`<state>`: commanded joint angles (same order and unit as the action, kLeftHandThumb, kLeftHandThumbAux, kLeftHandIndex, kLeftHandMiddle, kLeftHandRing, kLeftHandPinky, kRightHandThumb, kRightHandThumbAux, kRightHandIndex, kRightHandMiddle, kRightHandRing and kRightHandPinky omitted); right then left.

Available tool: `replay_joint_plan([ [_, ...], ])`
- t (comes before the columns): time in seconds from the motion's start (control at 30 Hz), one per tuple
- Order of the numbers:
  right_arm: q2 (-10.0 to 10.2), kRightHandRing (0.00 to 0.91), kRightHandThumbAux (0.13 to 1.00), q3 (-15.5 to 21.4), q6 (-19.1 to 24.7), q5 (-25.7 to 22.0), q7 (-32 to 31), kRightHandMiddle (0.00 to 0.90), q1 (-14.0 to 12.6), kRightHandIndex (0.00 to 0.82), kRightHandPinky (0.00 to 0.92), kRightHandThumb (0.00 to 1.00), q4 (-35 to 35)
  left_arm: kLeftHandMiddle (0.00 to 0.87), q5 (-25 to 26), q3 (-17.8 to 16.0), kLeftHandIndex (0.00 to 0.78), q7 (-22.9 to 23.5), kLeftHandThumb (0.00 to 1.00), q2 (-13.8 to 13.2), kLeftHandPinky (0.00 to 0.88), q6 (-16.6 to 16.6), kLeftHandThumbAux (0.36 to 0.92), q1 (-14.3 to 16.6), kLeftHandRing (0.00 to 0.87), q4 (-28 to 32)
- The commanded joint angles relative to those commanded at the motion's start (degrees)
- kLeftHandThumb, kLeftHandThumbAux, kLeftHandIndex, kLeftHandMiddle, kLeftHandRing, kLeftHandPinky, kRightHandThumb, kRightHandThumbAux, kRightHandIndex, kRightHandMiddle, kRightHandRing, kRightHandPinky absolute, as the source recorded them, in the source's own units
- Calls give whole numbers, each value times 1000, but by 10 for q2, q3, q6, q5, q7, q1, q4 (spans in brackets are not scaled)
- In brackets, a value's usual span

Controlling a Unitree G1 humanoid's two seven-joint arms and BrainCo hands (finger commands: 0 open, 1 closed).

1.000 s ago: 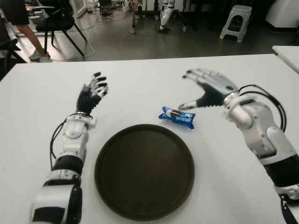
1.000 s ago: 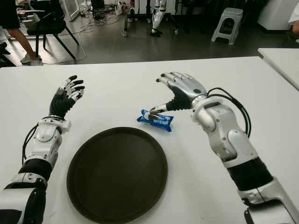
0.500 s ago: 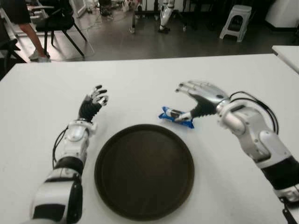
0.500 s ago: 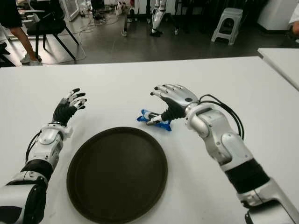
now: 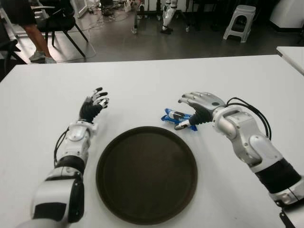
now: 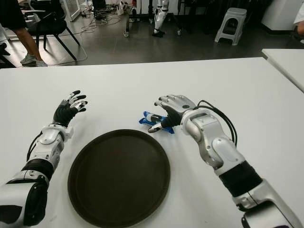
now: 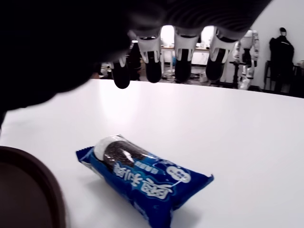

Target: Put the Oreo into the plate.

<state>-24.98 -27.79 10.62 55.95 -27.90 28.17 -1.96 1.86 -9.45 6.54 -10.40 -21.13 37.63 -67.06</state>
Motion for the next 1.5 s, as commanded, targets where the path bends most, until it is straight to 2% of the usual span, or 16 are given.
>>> replay_joint_plan([
  [0.27, -1, 130, 395, -7, -8, 23, 23, 129, 0, 32, 188, 9, -9, 213, -3, 1, 139, -4, 53, 1, 247, -4, 690, 1, 219, -4],
  [0.4, 0, 151, 416, -7, -13, 23, 29, 148, 1, 43, 217, 34, -13, 214, -6, 1, 139, -5, 48, 0, 249, -6, 684, 0, 221, -6],
  [0.57, -1, 149, 456, -8, -19, 23, 31, 141, 3, 52, 225, 135, -18, 213, -10, 4, 135, -5, 43, -1, 249, -9, 674, -1, 218, -7],
  [0.8, -1, 174, 496, -11, -25, 27, 37, 154, 10, 61, 267, 224, -27, 215, -14, 7, 133, -8, 46, -2, 250, -13, 649, -1, 221, -9],
  [1.0, -1, 189, 511, -12, -29, 30, 49, 173, 13, 67, 273, 255, -37, 210, -17, 10, 133, -8, 57, -4, 246, -13, 655, -1, 216, -10],
  [1.2, 4, 217, 511, -9, -30, 25, 68, 188, 12, 78, 281, 272, -49, 207, -19, 11, 125, -6, 62, -5, 248, -14, 631, -2, 218, -12],
  [1.5, 8, 164, 555, -4, -28, 13, 68, 153, 15, 49, 224, 290, -55, 214, -19, 10, 129, -6, 75, -4, 247, -17, 642, -2, 219, -15],
])
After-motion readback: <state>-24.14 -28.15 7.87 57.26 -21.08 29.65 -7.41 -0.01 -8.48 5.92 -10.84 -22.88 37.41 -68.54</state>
